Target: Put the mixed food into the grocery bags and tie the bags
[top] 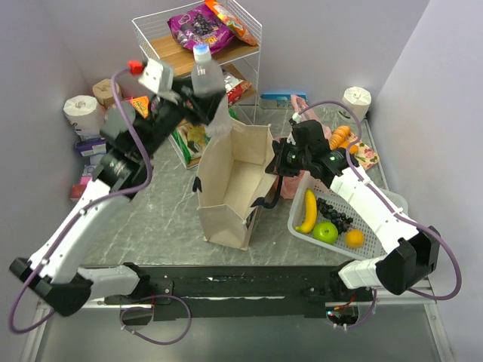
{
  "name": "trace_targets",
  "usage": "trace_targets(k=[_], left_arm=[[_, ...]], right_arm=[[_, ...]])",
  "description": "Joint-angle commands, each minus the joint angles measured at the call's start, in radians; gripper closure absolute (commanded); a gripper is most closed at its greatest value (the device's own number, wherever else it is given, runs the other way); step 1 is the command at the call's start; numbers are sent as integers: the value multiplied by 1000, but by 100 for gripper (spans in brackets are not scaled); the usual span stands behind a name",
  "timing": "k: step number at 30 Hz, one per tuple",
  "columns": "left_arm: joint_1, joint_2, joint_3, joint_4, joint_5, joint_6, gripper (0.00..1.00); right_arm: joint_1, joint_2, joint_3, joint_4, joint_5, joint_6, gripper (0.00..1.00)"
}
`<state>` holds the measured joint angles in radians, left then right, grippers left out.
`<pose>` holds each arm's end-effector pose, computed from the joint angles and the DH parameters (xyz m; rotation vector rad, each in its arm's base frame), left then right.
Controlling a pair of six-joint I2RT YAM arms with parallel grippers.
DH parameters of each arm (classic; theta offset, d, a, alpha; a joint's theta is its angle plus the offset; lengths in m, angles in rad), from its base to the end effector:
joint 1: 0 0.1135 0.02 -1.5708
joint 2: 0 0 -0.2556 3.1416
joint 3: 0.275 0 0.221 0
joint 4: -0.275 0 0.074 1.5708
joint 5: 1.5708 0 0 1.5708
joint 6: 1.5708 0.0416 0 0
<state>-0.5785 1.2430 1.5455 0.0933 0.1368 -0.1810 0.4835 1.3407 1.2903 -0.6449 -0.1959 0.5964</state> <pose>0.1888 -0.1301 0.5206 0.3595 1.1570 -0.7475 0.2311 0.1305 0.3380 0.0249 2.3758 0.7711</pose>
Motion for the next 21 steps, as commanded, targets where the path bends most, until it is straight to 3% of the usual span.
trace_targets(k=[1, 11, 21], left_arm=[[-63, -88, -169, 45, -51, -60, 99], [-106, -74, -404, -165, -33, -87, 99], [-106, 179, -344, -328, 70, -159, 99]], right_arm=[[-10, -3, 61, 45, 3, -10, 100], [-13, -9, 43, 37, 9, 0, 100], [-13, -6, 37, 37, 3, -1, 100]])
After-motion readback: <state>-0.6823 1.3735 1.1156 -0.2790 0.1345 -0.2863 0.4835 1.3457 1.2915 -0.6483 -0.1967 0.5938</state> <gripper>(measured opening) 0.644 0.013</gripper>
